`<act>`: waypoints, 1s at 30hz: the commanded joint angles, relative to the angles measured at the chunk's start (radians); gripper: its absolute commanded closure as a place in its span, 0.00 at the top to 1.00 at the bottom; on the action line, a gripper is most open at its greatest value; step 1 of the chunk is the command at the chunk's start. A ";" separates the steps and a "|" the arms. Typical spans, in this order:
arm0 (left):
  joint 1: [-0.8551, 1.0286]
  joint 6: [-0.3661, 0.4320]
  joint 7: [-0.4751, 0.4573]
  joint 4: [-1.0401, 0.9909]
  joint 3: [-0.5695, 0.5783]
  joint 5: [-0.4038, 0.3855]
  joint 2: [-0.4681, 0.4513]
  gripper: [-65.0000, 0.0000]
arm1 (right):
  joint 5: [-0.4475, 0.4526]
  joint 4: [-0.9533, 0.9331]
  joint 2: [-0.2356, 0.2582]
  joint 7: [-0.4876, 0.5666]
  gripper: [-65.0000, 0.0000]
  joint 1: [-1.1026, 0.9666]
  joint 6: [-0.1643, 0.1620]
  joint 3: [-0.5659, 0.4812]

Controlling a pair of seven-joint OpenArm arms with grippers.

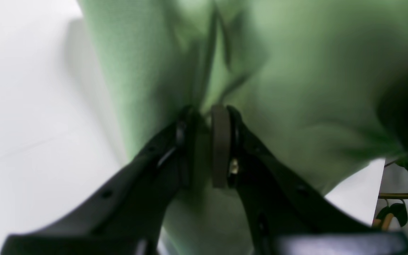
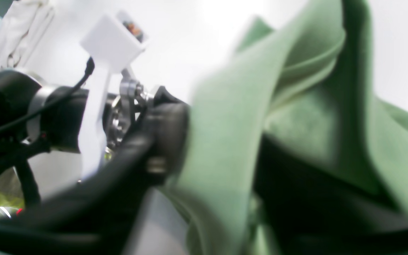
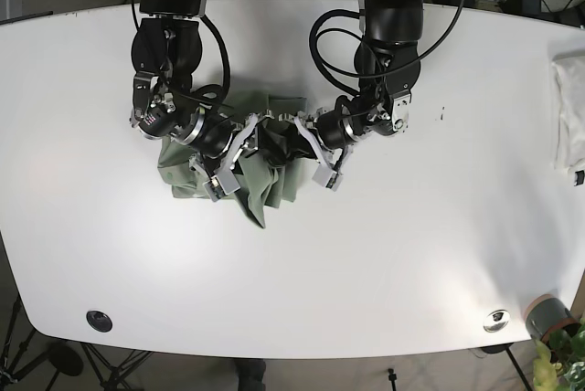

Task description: Fold the T-shirt properly

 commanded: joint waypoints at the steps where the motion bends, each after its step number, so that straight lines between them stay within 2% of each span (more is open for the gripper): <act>1: -0.003 0.019 0.060 0.000 0.003 0.060 -0.006 0.11 | 0.022 0.020 0.003 0.026 0.56 0.016 0.007 0.001; 2: -0.003 0.019 0.060 0.000 0.003 0.060 -0.006 0.11 | 0.023 0.023 0.003 0.026 0.65 0.015 0.007 0.003; 3: -0.003 0.019 0.060 0.000 0.003 0.060 -0.006 0.11 | 0.028 0.024 0.006 0.026 0.70 0.015 0.007 0.003; 5: -0.005 0.019 0.060 0.000 0.001 0.060 -0.006 0.11 | 0.031 0.024 0.006 0.026 0.74 0.015 0.007 0.003; 22: 0.000 0.017 0.066 0.146 -0.002 0.059 -0.009 0.11 | 0.032 0.092 0.009 0.023 0.74 -0.013 0.007 0.001; 30: 0.043 0.017 0.066 0.256 -0.002 0.059 -0.061 0.11 | 0.032 0.124 0.041 0.023 0.74 -0.067 0.007 -0.037</act>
